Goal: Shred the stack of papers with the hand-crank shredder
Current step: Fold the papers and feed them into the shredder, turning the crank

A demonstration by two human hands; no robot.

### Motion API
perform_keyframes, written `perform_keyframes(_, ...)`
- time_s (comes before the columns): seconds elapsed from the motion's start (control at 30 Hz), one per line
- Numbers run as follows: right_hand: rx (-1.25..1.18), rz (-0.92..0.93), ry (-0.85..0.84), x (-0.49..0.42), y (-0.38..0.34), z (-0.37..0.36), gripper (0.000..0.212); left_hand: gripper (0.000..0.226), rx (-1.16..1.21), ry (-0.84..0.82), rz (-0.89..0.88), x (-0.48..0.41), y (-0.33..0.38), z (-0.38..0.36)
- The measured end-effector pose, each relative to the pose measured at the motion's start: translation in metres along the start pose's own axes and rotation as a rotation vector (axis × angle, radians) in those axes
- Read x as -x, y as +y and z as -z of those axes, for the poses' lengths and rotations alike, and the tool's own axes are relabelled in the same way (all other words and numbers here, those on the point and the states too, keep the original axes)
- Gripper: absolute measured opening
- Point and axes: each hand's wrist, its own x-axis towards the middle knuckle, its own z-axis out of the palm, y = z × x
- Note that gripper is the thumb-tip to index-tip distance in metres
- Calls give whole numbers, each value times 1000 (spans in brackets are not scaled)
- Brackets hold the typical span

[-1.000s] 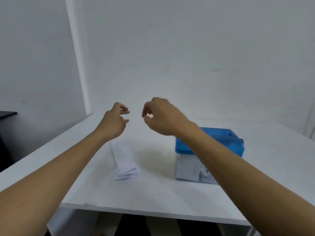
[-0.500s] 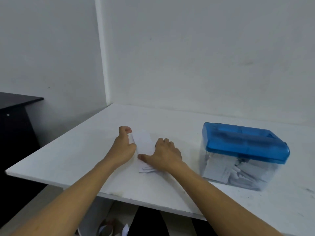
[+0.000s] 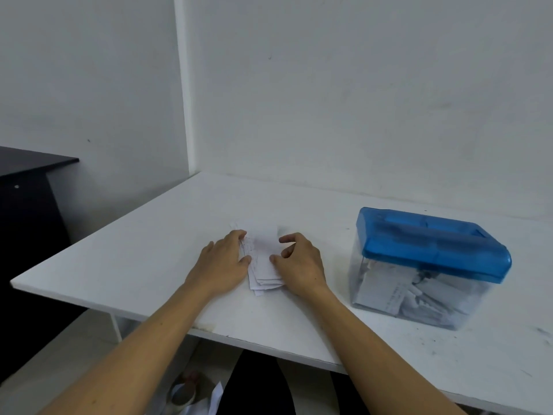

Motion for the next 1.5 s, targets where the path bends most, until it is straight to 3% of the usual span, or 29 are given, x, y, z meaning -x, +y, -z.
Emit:
perform_keyframes(0.23, -153, 1, 59, 0, -2, 7, 15, 48, 53, 23, -7, 3, -1, 1)
perform_keyframes(0.4, -238, -20, 47, 0, -2, 9, 19, 25, 172, 86, -48, 3, -1, 3)
perform_keyframes(0.5, -307, 4, 39, -1, -3, 10, 19, 33, 197, 108, -63, 4, 1, 5)
perform_keyframes(0.73, -405, 85, 35, 5, -24, 14, 31, 14, 571, 160, -22, 6, 22, 25)
perform_keyframes(0.93, -536, 210, 111, 14, -66, 37, 26, 28, 739, 258, -46, 2, 72, 67)
perform_keyframes(1.07, -493, 321, 219, 18, -98, 77, 32, 26, 766, 278, -130, -2, 113, 90)
perform_keyframes(1.2, -445, 383, 222, 21, -114, 120, 41, 22, 785, 301, -190, -12, 151, 107)
perform_keyframes(1.4, -209, 305, 238, 27, -95, 204, 23, 20, 828, 282, -272, -30, 215, 110)
perform_keyframes(1.5, -71, 268, 261, 29, -74, 235, 28, 24, 858, 235, -306, -36, 244, 97)
